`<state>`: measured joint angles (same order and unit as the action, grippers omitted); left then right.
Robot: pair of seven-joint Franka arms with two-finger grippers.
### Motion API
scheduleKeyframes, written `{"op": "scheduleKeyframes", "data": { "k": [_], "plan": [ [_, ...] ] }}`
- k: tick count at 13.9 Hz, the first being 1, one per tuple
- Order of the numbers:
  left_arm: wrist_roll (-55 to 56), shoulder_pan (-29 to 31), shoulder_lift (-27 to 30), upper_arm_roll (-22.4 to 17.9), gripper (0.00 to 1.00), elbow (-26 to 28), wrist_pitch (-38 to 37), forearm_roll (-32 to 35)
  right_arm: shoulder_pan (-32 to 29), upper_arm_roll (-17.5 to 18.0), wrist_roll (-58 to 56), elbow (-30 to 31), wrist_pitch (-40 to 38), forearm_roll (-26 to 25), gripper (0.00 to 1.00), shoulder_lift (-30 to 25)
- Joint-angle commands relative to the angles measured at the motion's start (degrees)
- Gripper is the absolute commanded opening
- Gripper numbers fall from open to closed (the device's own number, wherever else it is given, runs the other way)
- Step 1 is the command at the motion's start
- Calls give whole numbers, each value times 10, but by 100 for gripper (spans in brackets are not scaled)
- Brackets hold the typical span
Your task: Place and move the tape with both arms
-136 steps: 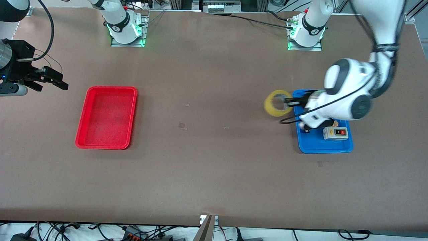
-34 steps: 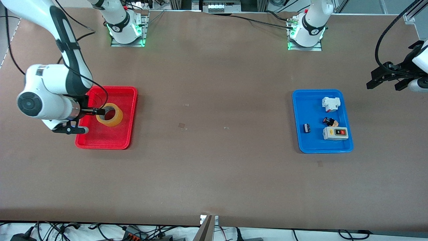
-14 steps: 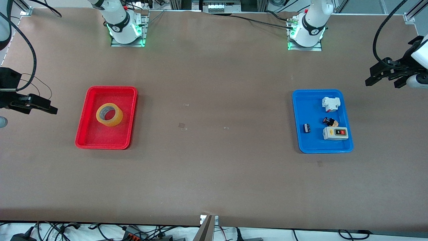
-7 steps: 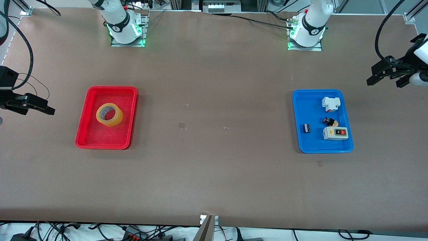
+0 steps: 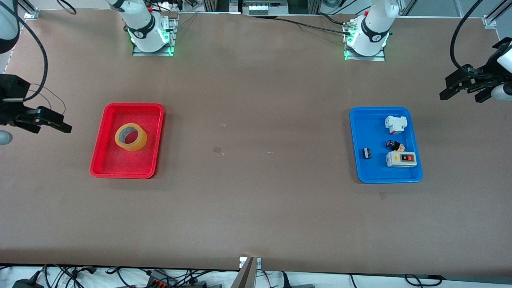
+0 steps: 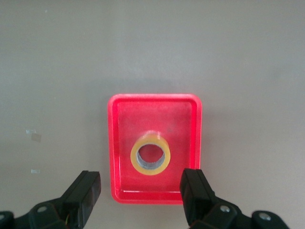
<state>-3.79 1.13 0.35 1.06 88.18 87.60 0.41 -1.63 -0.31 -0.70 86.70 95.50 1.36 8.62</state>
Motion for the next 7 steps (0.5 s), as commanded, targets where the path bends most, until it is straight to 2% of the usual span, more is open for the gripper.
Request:
{"op": "scheduleKeyframes", "data": {
  "k": [1, 7],
  "plan": [
    [5, -2, -3, 2, 100, -16, -14, 12, -17, 14, -16, 120, 28, 0, 99, -92],
    [5, -1, -4, 1, 100, -10, -16, 13, -14, 16, -4, 102, 6, -7, 100, -88]
  ]
}}
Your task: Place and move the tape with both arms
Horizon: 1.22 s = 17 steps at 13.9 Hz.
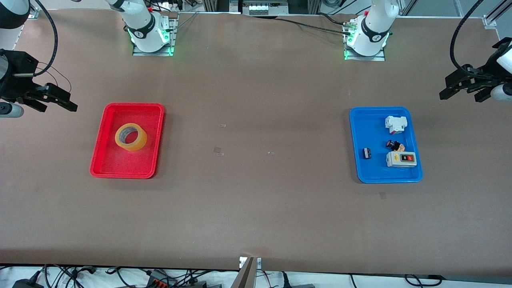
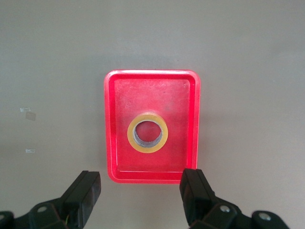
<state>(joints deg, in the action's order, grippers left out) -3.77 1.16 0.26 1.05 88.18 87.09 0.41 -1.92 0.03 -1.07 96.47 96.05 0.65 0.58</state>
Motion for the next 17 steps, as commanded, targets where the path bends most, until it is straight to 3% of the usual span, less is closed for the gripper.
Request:
{"op": "scheduleKeyframes", "data": {
  "k": [1, 9, 12, 17],
  "plan": [
    [4, -1, -3, 1, 100, -9, -11, 13, -14, 9, -2, 4, 2, 3, 100, -8],
    [4, -1, -3, 1, 100, -10, -11, 13, -13, 9, -10, 5, -7, 14, 100, -9],
    [4, -1, -3, 1, 100, -10, -9, 13, 9, -14, -7, 6, -4, 14, 100, -10],
    [4, -1, -3, 1, 100, -10, -9, 13, 10, -17, -10, 6, -9, 13, 100, -13]
  ]
}}
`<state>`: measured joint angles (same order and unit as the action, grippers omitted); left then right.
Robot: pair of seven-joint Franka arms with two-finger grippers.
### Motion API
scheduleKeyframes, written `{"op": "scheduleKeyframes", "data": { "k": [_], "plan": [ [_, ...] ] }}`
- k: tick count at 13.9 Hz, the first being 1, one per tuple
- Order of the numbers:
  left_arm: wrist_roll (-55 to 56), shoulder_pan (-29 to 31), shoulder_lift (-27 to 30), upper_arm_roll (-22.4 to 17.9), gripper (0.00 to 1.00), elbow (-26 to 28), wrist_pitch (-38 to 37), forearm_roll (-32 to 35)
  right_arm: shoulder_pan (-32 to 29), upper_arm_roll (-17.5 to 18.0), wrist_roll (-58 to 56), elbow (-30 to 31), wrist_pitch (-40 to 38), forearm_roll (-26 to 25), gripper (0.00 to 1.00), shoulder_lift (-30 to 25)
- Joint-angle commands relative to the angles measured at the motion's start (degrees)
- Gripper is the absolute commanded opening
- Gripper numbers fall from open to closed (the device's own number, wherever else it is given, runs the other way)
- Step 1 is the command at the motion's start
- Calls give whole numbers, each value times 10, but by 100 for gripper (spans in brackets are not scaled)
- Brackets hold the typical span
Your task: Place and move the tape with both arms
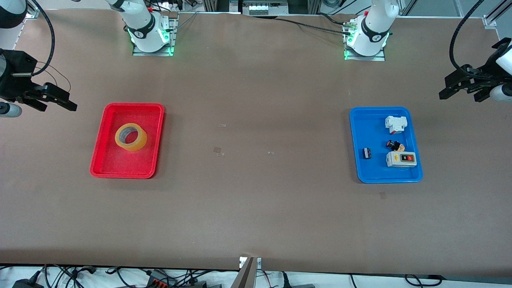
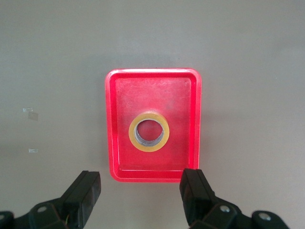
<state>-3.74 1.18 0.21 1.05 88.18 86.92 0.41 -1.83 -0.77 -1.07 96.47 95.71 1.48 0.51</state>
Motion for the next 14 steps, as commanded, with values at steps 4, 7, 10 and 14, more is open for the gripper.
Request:
{"op": "scheduleKeyframes", "data": {
  "k": [4, 7, 10, 14],
  "plan": [
    [4, -1, -3, 1, 100, -10, -7, 13, 9, -9, -11, 5, -20, 3, 100, -15],
    [4, -1, -4, 1, 100, -10, -7, 13, 8, -9, -11, 3, -29, 2, 100, -16],
    [5, -2, -7, 1, 100, -10, -7, 13, 8, -8, -12, 4, -35, 1, 100, -24],
    [5, -2, -7, 1, 100, -9, -7, 13, 9, -4, -12, 4, -38, -10, 100, -22]
  ]
}}
